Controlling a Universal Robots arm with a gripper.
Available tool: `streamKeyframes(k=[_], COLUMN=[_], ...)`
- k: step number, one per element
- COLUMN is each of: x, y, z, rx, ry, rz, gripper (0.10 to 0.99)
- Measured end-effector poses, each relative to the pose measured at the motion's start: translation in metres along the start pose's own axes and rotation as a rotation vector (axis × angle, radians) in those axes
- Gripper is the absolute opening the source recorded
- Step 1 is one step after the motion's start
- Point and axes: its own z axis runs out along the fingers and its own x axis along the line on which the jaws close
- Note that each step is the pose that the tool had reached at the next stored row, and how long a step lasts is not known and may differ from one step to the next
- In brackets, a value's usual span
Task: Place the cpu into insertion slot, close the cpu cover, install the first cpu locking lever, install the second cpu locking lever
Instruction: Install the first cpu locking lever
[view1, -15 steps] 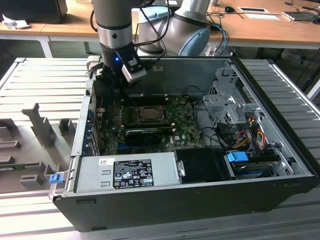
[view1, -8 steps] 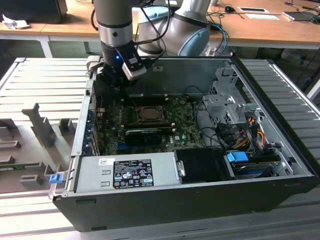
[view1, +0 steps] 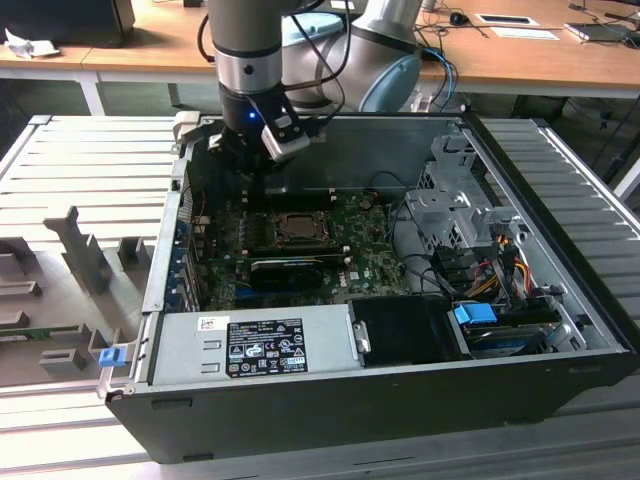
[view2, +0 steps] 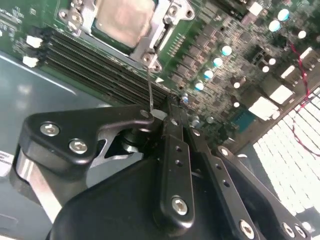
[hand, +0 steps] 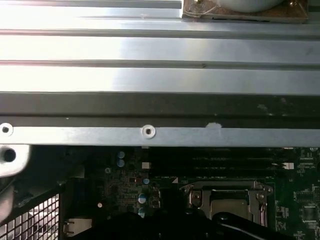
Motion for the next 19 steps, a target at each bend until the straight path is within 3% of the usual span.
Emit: streamKeyframes(k=[7,15,17,18,19], x=[-0.0133,-0.0355,-0.0400,-0.0427,-0.0435], y=[-0.0002,-0.0006,-0.0007,-0.0006,-0.0006], z=[0.0023,0.0050,0.0053,0.0069,0.0102], rx=[0.000,-0.001,-0.011,-0.026,-0.025], ry=[0.0000,0.0000,0.0000,-0.0004,-0.0001], rz=[0.000,0.000,0.000,0.000,-0.002], gripper=[0.106,0.106,0.106,0.106,0.106])
